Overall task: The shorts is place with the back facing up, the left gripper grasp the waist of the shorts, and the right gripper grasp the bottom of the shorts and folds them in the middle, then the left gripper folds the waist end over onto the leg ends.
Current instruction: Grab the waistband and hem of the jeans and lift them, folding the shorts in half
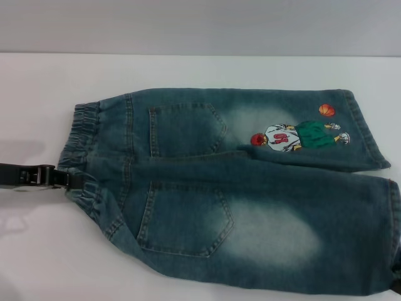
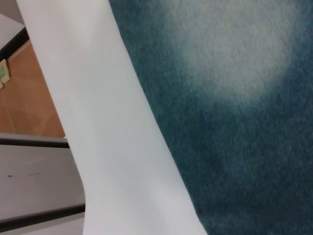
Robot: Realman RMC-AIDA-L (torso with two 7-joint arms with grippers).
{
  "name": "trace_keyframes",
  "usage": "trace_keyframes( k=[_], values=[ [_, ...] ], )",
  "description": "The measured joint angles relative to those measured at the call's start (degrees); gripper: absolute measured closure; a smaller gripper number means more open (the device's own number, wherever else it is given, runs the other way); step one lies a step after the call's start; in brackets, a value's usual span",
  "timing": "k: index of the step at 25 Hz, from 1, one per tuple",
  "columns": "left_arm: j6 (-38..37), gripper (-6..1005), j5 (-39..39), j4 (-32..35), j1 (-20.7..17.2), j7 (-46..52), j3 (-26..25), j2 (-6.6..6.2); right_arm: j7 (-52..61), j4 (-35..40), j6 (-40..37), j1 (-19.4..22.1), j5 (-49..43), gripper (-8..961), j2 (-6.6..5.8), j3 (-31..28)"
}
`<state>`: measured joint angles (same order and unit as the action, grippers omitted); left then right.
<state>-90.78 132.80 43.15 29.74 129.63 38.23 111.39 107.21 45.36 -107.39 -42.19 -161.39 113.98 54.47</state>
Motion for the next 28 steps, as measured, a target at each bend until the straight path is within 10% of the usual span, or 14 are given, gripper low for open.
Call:
trace_keyframes(
  k=[14,28],
  values=[
    [0.0,963,0.0,0.0,0.3,0.1,0.0,0.05,-0.5,0.1,0.4,0.5,-0.2,950,0.03,0.1],
    [3.9,962,-2.3,0.0,1.1,-0.2,-7.4,1.39,-5.7,7.4,0.4,3.9,8.4,950,-0.14,-9.1]
  ],
)
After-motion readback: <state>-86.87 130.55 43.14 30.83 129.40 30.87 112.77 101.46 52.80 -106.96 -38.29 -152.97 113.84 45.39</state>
